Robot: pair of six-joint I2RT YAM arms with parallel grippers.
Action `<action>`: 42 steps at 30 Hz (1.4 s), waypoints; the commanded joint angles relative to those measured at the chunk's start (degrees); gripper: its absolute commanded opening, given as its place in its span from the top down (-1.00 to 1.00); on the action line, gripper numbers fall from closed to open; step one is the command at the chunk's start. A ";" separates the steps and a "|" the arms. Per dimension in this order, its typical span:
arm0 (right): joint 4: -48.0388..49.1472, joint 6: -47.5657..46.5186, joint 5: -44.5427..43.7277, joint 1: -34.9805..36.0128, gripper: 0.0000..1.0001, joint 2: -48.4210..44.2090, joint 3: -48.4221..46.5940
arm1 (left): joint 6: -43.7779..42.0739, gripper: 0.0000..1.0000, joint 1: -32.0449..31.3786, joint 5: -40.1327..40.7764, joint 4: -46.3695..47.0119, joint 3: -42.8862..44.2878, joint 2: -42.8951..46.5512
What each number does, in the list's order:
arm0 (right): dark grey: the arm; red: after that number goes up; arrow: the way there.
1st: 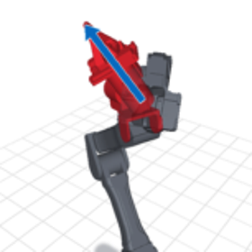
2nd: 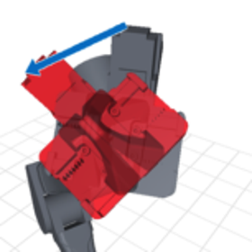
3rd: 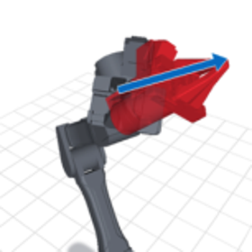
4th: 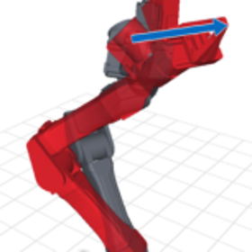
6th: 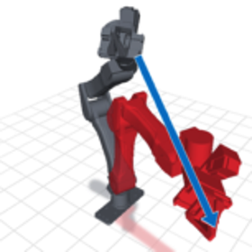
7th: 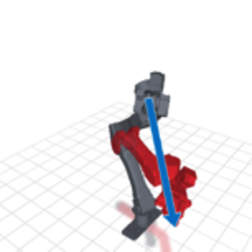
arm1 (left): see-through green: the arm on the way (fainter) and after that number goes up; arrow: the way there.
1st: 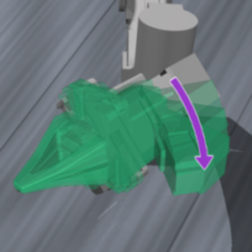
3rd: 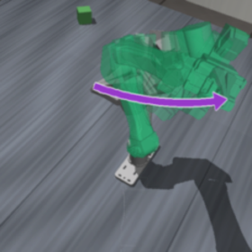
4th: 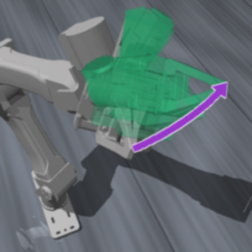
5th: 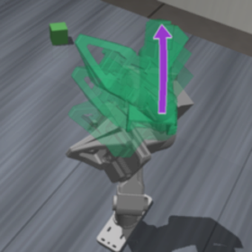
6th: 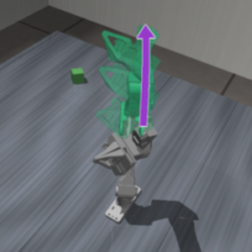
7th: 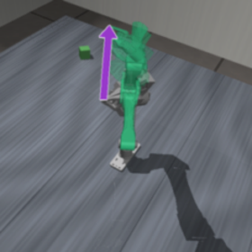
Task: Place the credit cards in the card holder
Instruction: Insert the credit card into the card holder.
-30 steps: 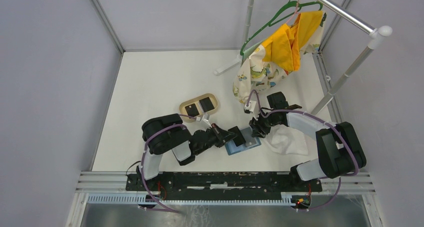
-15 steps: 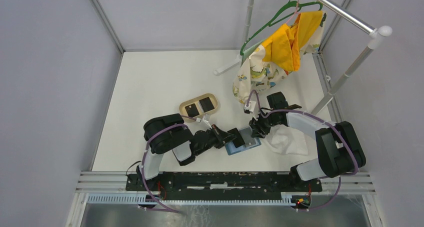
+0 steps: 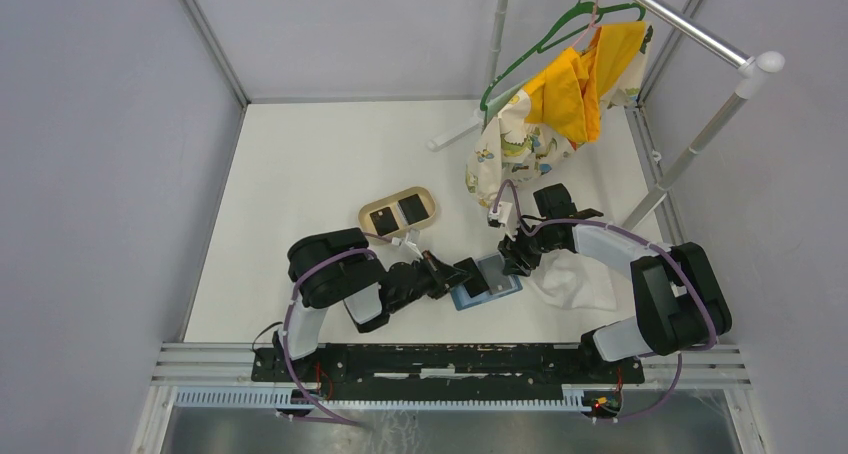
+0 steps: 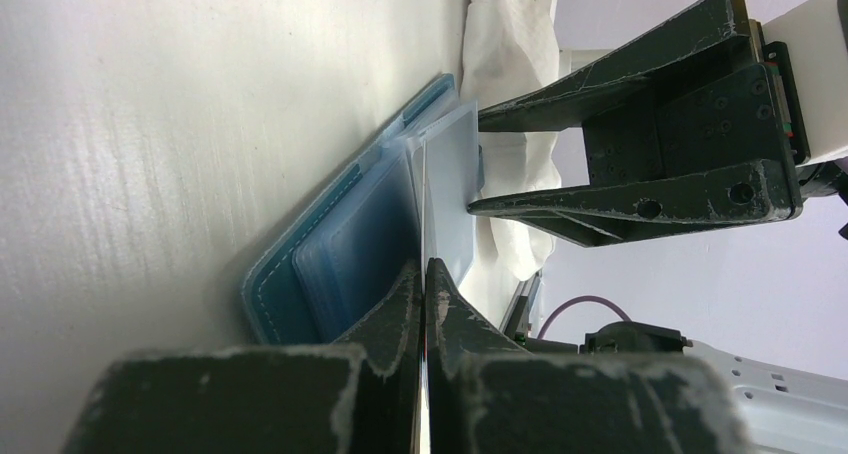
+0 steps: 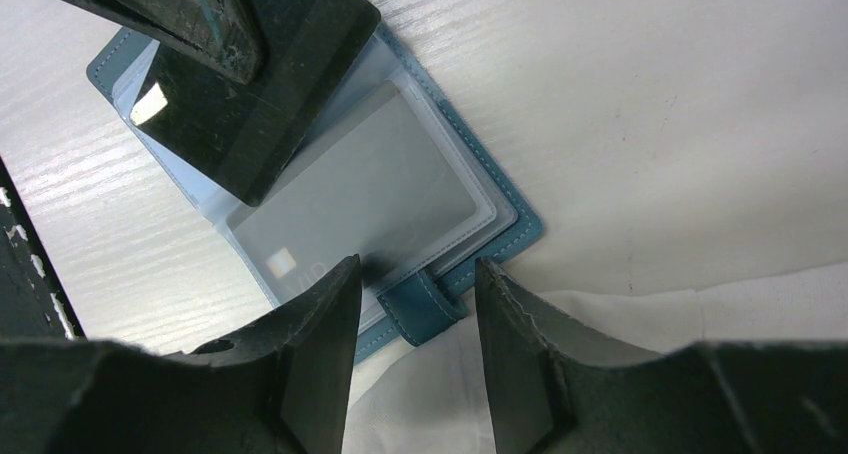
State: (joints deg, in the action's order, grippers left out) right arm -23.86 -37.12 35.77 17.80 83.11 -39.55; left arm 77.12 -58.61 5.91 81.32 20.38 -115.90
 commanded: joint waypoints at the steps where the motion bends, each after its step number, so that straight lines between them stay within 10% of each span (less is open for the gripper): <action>1: -0.57 -0.54 -2.18 -0.36 -0.02 0.74 -0.18 | 2.33 0.96 -0.34 0.98 2.23 -0.22 -0.63; 42: -0.51 -0.61 -2.37 -0.37 -0.02 0.39 -0.18 | 10.00 0.96 -0.56 -4.78 -3.68 4.12 -4.04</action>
State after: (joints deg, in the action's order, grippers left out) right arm -23.83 -37.12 35.77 17.80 83.11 -39.55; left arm 85.91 -59.33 2.61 80.09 23.75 -119.44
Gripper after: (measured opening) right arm 0.513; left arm 0.033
